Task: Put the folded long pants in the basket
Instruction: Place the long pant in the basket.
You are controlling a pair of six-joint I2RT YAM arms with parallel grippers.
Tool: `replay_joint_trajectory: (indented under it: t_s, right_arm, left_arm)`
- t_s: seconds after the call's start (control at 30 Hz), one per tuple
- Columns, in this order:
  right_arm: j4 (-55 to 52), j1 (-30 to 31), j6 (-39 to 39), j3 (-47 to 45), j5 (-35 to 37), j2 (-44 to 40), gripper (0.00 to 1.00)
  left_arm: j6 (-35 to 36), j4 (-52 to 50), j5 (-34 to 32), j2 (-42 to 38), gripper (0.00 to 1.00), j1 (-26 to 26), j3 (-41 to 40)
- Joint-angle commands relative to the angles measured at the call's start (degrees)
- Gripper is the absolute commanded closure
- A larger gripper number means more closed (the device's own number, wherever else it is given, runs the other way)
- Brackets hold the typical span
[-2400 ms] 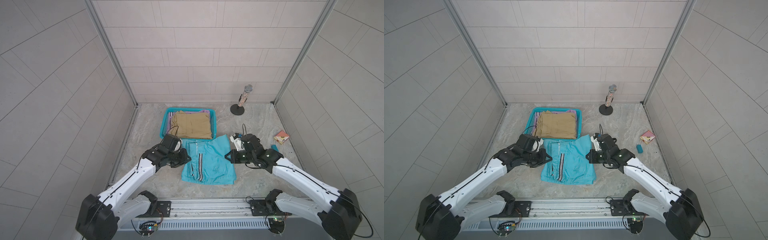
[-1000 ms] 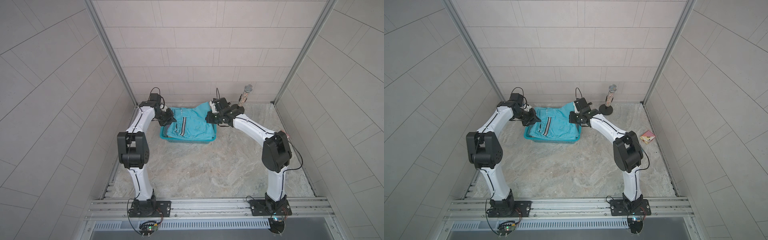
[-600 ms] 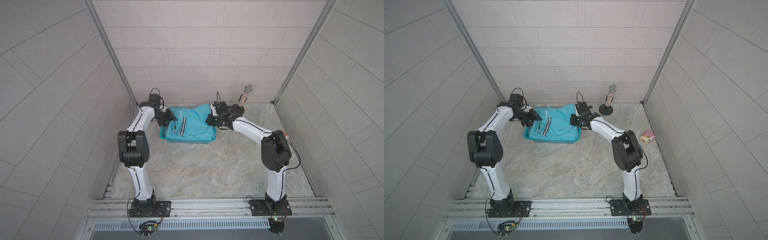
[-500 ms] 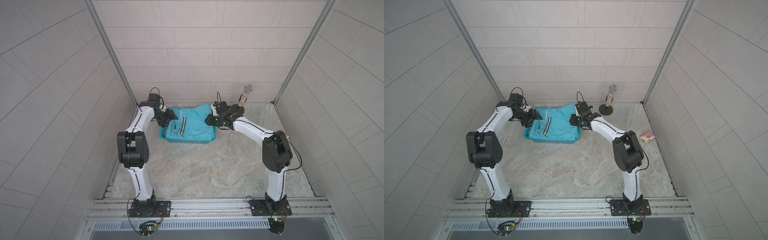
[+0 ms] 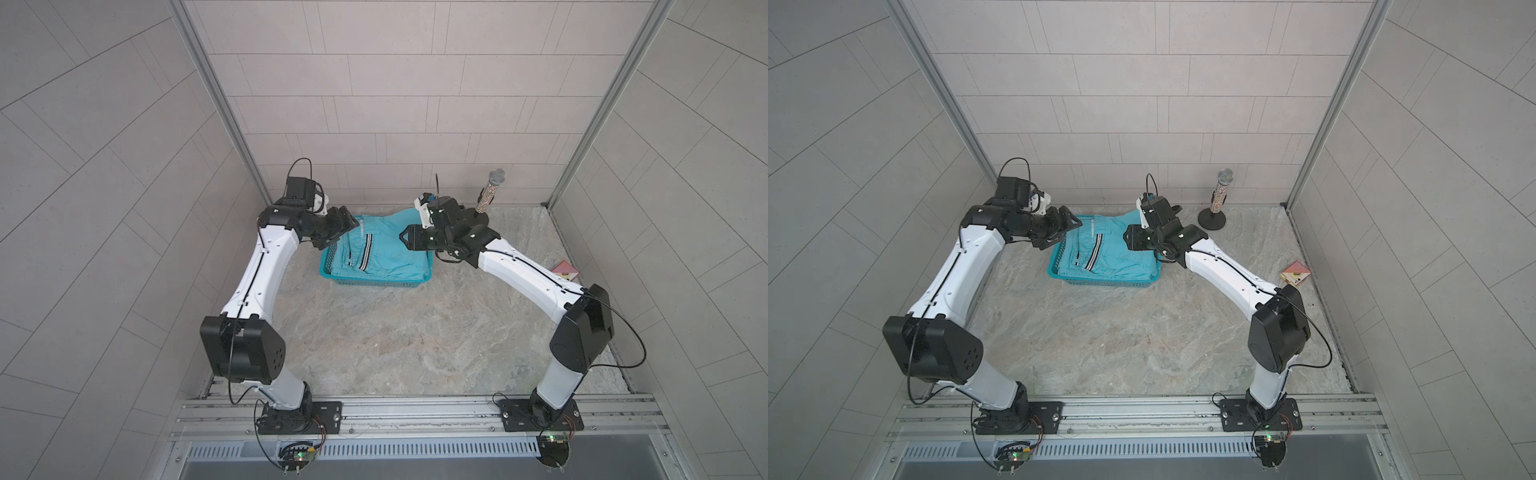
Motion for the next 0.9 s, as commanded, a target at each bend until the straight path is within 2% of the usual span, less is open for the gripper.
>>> replay_joint_trajectory:
  t_s: [0.0,0.13,0.27,0.4,0.53,0.63,0.73,0.87]
  right_arm:
    - [-0.81,0.67,1.13,-3.33,0.63,4.10,0.51]
    - [-0.35,1.84,1.76,-5.84,0.73,6.55,0.52]
    - [0.24,2.62,3.20,-7.96,-0.96,7.55,0.55]
    - [-0.20,3.51,4.08,-8.43,-1.67,3.14,0.56]
    - [-2.41,3.51,2.41,-3.18,2.04,-3.08,0.53]
    - [-3.13,3.10,-0.20,2.59,5.35,-4.37,0.49]
    - [-3.54,1.87,-2.17,8.32,7.64,-0.63,0.48]
    - [-3.45,-0.26,-4.05,15.24,8.87,8.73,0.51]
  left_arm:
    - [-2.61,6.87,0.85,4.69,0.20,-0.30,-7.17]
    - [-2.89,10.49,1.50,8.67,0.20,-0.19,-11.56]
    - [-2.58,9.86,3.09,11.69,0.22,-0.21,-11.58]
    - [-2.85,7.91,2.96,9.06,0.22,-0.26,-9.44]
    - [-3.81,5.30,1.15,5.16,0.21,-0.27,-2.12]
    - [-3.80,4.84,0.12,5.69,0.20,-0.50,4.50]
    - [-2.27,1.77,0.32,10.56,0.20,-0.49,12.26]
    - [-0.16,0.42,0.24,18.54,0.20,-0.51,18.84]
